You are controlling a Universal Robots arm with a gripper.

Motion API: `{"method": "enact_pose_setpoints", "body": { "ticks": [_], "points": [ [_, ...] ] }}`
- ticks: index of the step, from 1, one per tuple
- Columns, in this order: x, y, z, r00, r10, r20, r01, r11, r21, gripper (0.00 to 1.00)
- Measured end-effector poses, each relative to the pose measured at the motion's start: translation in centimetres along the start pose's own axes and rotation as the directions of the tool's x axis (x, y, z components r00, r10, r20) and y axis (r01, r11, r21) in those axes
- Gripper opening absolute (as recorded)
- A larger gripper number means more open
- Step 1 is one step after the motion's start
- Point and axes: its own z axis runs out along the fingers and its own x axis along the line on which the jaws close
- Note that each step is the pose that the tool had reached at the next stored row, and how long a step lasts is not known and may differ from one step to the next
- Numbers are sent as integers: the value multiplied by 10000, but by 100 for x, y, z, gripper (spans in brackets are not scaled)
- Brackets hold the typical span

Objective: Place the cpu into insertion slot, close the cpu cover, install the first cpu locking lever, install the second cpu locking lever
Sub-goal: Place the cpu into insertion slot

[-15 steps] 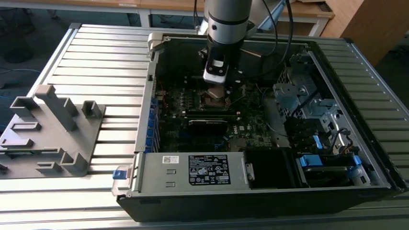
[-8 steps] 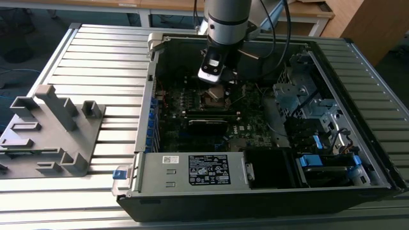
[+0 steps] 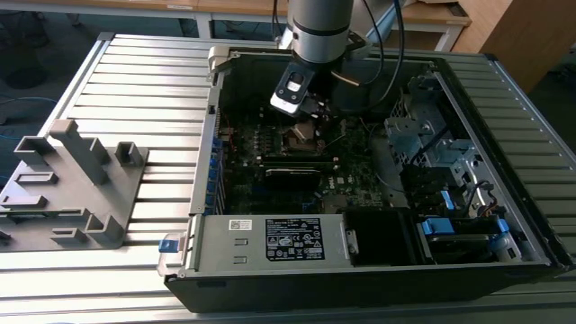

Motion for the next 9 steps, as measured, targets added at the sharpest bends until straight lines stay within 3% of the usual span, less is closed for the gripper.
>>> {"method": "enact_pose_setpoints", "body": {
  "ticks": [5, 9],
  "points": [
    [0, 0, 4, 9960, 887, 78, -887, 9961, -10, 54],
    [0, 0, 7, 9869, 1610, 140, -1610, 9870, -24, 54]
  ]
}}
